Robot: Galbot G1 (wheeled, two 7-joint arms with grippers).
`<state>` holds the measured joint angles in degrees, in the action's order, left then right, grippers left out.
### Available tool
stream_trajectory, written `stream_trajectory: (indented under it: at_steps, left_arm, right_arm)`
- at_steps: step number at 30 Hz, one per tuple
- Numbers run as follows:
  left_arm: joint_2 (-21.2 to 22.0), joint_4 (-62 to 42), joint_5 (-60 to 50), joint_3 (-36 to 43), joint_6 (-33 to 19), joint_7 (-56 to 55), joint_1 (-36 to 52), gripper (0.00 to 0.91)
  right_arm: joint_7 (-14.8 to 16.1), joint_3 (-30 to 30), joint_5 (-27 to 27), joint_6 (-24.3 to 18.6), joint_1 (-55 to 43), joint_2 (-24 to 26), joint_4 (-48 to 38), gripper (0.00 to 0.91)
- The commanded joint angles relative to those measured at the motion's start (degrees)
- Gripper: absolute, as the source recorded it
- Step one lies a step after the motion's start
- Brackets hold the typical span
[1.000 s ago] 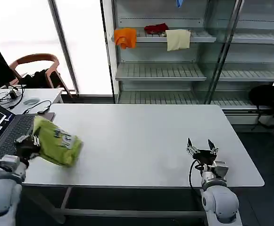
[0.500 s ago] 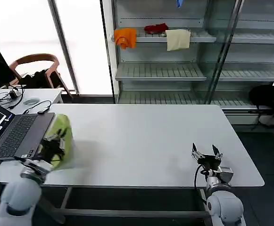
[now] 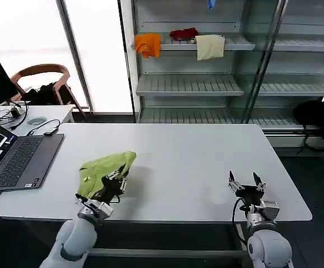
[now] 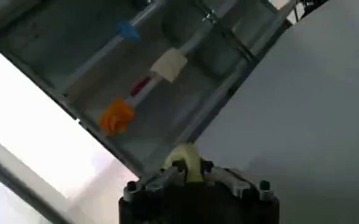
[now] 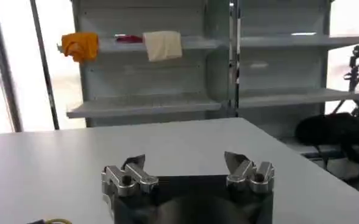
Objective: Fold and organize the clothes.
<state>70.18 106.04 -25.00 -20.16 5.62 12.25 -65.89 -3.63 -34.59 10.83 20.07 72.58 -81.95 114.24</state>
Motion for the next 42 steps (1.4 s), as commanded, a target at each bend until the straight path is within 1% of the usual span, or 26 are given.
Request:
stream_trajectory:
  at_steps: [1, 2, 4, 5, 6, 7, 9, 10, 11, 12, 14, 15, 18, 20, 22, 24, 27, 30, 33, 35, 36, 38, 39, 40, 41, 42]
  left_arm:
    - [3.2, 1.9, 9.2, 8.0, 3.2, -1.4, -0.6, 0.907]
    - [3.2, 3.1, 12.3, 8.0, 4.2, -1.5, -0.8, 0.907]
    - [2.7, 5.8, 16.9, 7.7, 5.3, -1.4, -1.3, 0.907]
    - [2.4, 6.7, 17.2, 7.7, 5.6, -1.4, -1.5, 0.907]
    - [2.1, 7.8, 19.4, 7.4, 5.8, -1.4, -1.8, 0.907]
    - [1.8, 9.8, 20.8, 6.8, 6.5, -1.4, -2.0, 0.907]
    - [1.7, 11.7, 22.4, 5.6, 6.9, -1.5, -2.4, 0.907]
    - [1.6, 12.6, 23.5, 4.4, 7.3, -1.7, -2.6, 0.907]
    - [1.5, 13.2, 24.0, 3.1, 7.3, -1.8, -2.9, 0.907]
    - [1.5, 13.6, 24.5, 1.3, 7.3, -1.8, -3.3, 0.907]
    - [1.3, 13.5, 24.7, -0.8, 7.3, -1.9, -3.7, 0.907]
    - [1.3, 13.0, 25.0, -2.3, 7.2, -2.4, -3.9, 0.907]
    - [1.6, 12.2, 25.9, -5.7, 7.1, -3.4, -5.0, 0.907]
    - [1.9, 11.9, 26.1, -7.3, 6.7, -3.4, -5.9, 0.907]
    - [2.2, 11.5, 26.5, -9.2, 5.9, -3.5, -7.5, 0.907]
    - [2.5, 11.2, 26.5, -10.2, 5.2, -3.6, -8.7, 0.907]
    - [2.8, 10.9, 26.9, -11.0, 4.5, -3.8, -10.2, 0.907]
    - [3.0, 10.6, 27.8, -11.5, 4.8, -4.5, -10.3, 0.907]
    - [3.0, 10.1, 28.6, -11.6, 5.1, -4.9, -10.1, 0.907]
    - [3.2, 10.0, 29.9, -11.5, 6.1, -5.3, -9.9, 0.907]
    - [3.3, 10.0, 30.4, -11.5, 6.4, -5.5, -9.7, 0.907]
    - [3.5, 9.8, 31.0, -11.5, 6.7, -5.7, -9.5, 0.907]
    - [3.5, 9.8, 31.4, -11.5, 6.8, -5.7, -9.5, 0.907]
    - [3.4, 9.8, 31.7, -11.5, 7.0, -5.7, -9.5, 0.907]
    - [3.3, 9.7, 32.0, -11.6, 7.1, -5.7, -9.5, 0.907]
    - [3.3, 9.6, 32.4, -11.7, 7.2, -5.8, -9.5, 0.907]
  right_arm:
    - [3.3, 5.0, -3.0, 3.5, -0.8, -1.3, 4.0, 0.907]
    - [3.5, 5.7, -2.9, 4.9, -1.1, -1.6, 4.2, 0.907]
    - [4.0, 9.0, -2.4, 7.7, -2.5, -2.4, 4.0, 0.907]
    - [4.2, 9.7, -2.1, 8.8, -2.8, -2.6, 4.0, 0.907]
    - [4.1, 10.9, -1.4, 10.4, -3.3, -2.9, 3.8, 0.907]
    - [4.0, 13.2, 0.3, 13.0, -4.2, -3.6, 3.1, 0.907]
    - [3.2, 15.0, 2.8, 13.1, -5.2, -4.1, 1.5, 0.907]
    - [2.7, 17.2, 3.8, 13.1, -5.8, -4.4, 0.4, 0.907]
    - [2.5, 17.5, 4.3, 13.1, -5.8, -4.4, 0.2, 0.907]
    - [0.9, 20.7, 7.5, 13.2, -7.5, -4.9, -3.1, 0.907]
    - [-0.7, 23.0, 11.1, 13.2, -9.2, -5.7, -5.7, 0.907]
    - [-2.4, 24.6, 16.4, 13.2, -10.9, -6.5, -7.9, 0.907]
    - [-4.7, 27.4, 24.6, 13.2, -14.9, -8.5, -12.6, 0.907]
    - [-4.5, 28.1, 26.0, 13.2, -16.1, -10.0, -14.5, 0.907]
    - [-5.1, 29.3, 28.6, 13.2, -17.5, -11.2, -15.9, 0.907]
    - [-5.6, 30.4, 29.8, 13.2, -18.5, -11.7, -16.5, 0.907]
    - [-6.6, 30.9, 29.8, 13.2, -19.4, -12.6, -17.9, 0.907]
    - [-7.3, 31.0, 30.4, 13.3, -19.8, -12.9, -18.7, 0.907]
    - [-7.3, 31.3, 31.0, 13.3, -19.6, -12.6, -18.3, 0.907]
    - [-7.9, 31.3, 31.1, 13.4, -19.7, -12.7, -18.4, 0.907]
    - [-8.8, 31.2, 31.5, 13.4, -19.8, -12.8, -18.6, 0.897]
    - [-9.7, 31.0, 31.6, 13.4, -19.8, -12.9, -19.0, 0.806]
    - [-10.1, 30.9, 31.8, 13.4, -19.8, -12.9, -19.1, 0.665]
    - [-10.1, 30.9, 31.9, 13.4, -19.8, -12.9, -19.1, 0.605]
    - [-10.1, 30.9, 31.9, 13.4, -19.7, -12.9, -19.1, 0.433]
    - [-10.3, 31.0, 32.1, 13.4, -19.8, -12.9, -19.1, 0.322]
